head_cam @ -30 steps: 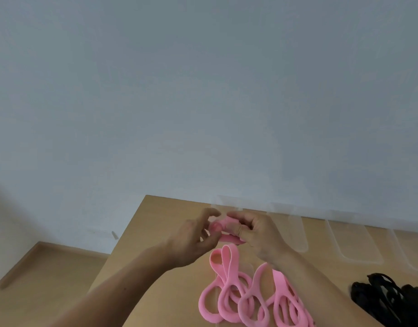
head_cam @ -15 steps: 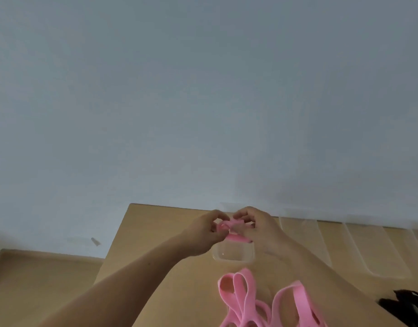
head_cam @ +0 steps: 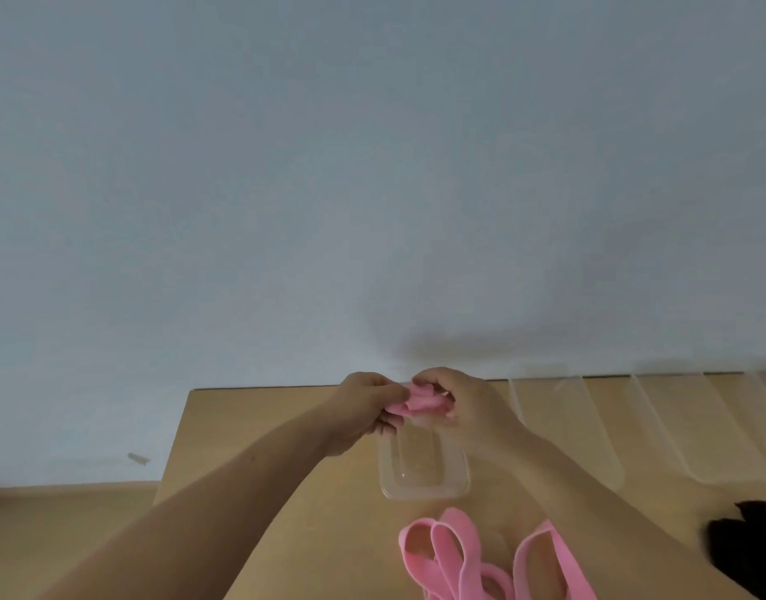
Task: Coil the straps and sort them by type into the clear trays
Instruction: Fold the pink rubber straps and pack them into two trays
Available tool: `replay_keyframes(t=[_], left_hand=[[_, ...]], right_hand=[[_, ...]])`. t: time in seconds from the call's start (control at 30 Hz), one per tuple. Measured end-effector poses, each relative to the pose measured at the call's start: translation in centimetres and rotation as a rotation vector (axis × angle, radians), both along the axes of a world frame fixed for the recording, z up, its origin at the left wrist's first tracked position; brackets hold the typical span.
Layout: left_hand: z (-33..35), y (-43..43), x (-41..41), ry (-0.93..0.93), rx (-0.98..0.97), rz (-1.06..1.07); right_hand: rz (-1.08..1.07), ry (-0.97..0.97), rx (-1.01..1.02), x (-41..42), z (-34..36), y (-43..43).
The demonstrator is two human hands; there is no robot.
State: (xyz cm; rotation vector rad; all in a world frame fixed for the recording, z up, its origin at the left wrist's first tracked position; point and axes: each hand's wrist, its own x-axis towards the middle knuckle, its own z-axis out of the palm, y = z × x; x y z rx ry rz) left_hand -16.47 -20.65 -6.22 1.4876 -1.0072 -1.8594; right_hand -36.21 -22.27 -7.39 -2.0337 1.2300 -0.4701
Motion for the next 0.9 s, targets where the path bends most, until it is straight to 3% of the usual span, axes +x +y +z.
replay_keyframes(t=[0.17,0.27,0.37,0.47,0.6,0.7,0.8,0.9], left_hand=[[0.1,0.1,-0.2,-0.007,0.025,0.093],[0.1,0.3,-0.4,-0.049,-0.005,0.096],[-0.1,0.4,-0.9,-0.286,-0.088,0.051],[-0.8,0.7,-1.4,-0.757,-0.416,-0.112],[-1.7,1.8,-1.0,-1.075,-0.758,-0.162],[-2.7,2.2,0.0,-1.101,-0.657,-0.125],[-3.4,2.5,-0.1,-0.965,-0.400,-0.070],[-3.7,2.7,-0.8,-0.899,-0.312,-0.011]], right_hand=[[0.139,0.180,-0.580,-0.2,-1.6,-0.6],[0.173,0.169,-0.718,-0.1,-2.4,-1.3],[0.149,0.112,-0.723,0.0,-2.8,-1.6],[0.113,0.102,-0.707,0.4,-2.7,-1.6],[0.095,0.127,-0.621,1.4,-2.1,-1.8],[0.130,0.222,-0.594,1.7,-2.3,-1.6],[0.161,0.325,-0.536,1.8,-3.0,-1.3],[0.193,0.442,-0.452,2.2,-3.3,-1.1]])
